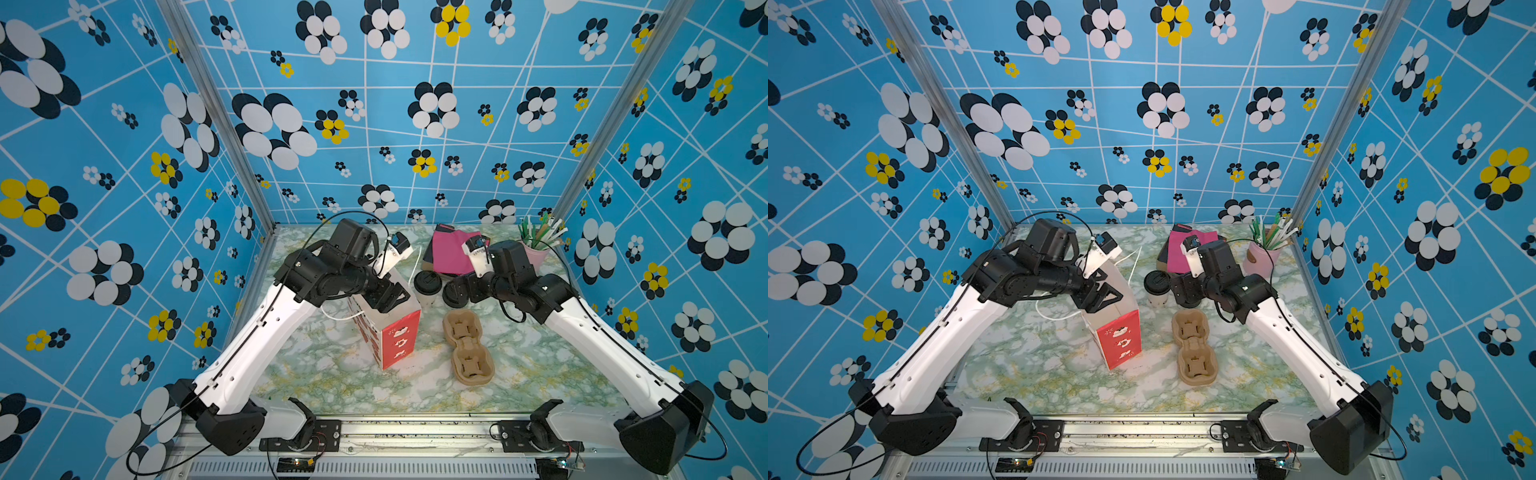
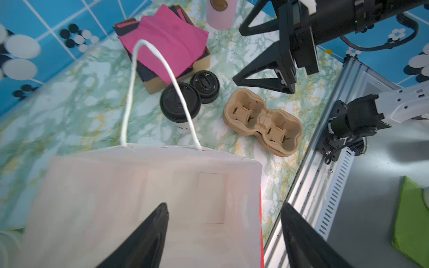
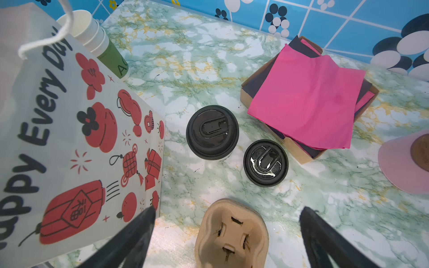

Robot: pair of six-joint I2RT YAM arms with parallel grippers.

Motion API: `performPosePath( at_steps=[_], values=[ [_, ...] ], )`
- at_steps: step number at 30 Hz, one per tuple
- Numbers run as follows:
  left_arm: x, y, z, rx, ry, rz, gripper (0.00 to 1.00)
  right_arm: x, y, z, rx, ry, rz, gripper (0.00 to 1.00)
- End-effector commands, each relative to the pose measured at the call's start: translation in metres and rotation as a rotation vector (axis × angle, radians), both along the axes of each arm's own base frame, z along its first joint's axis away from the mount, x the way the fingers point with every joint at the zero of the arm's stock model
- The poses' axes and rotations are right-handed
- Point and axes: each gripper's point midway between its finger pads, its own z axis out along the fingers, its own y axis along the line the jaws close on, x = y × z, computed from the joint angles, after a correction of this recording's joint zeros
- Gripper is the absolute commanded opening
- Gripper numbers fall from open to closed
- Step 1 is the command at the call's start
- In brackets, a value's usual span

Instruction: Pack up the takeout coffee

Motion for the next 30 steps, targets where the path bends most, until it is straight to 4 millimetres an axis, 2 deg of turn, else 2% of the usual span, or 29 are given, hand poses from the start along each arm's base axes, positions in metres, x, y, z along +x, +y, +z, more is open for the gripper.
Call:
performPosePath(
  at_steps=[1, 5, 8, 16, 19, 26, 30],
  values=[
    [0.016, 0.038, 0.014, 0.1, -0.096, 0.105, 0.77, -0.012, -0.011, -0.008, -0.019, 0.036, -0.019, 0.99],
    [0.038, 0.059, 0.007, 0.124, -0.033, 0.156, 0.74, -0.02, -0.013, -0.013, -0.006, 0.064, -0.029, 0.99],
    [0.055, 0.068, -0.006, 0.153, 0.003, 0.167, 0.71, -0.024, -0.013, -0.017, 0.014, 0.092, -0.037, 0.99],
    [0.094, 0.071, -0.051, 0.233, 0.105, 0.175, 0.56, -0.033, -0.016, -0.033, 0.017, 0.138, -0.047, 0.99],
    [0.106, 0.074, -0.06, 0.255, 0.112, 0.199, 0.52, -0.034, -0.016, -0.037, 0.018, 0.141, -0.052, 0.99],
    [0.119, 0.079, -0.065, 0.288, 0.091, 0.226, 0.47, -0.033, -0.013, -0.047, 0.013, 0.164, -0.041, 0.99],
    [0.117, 0.076, -0.047, 0.25, 0.054, 0.221, 0.47, -0.032, -0.011, -0.05, 0.017, 0.17, -0.037, 0.99]
  ],
)
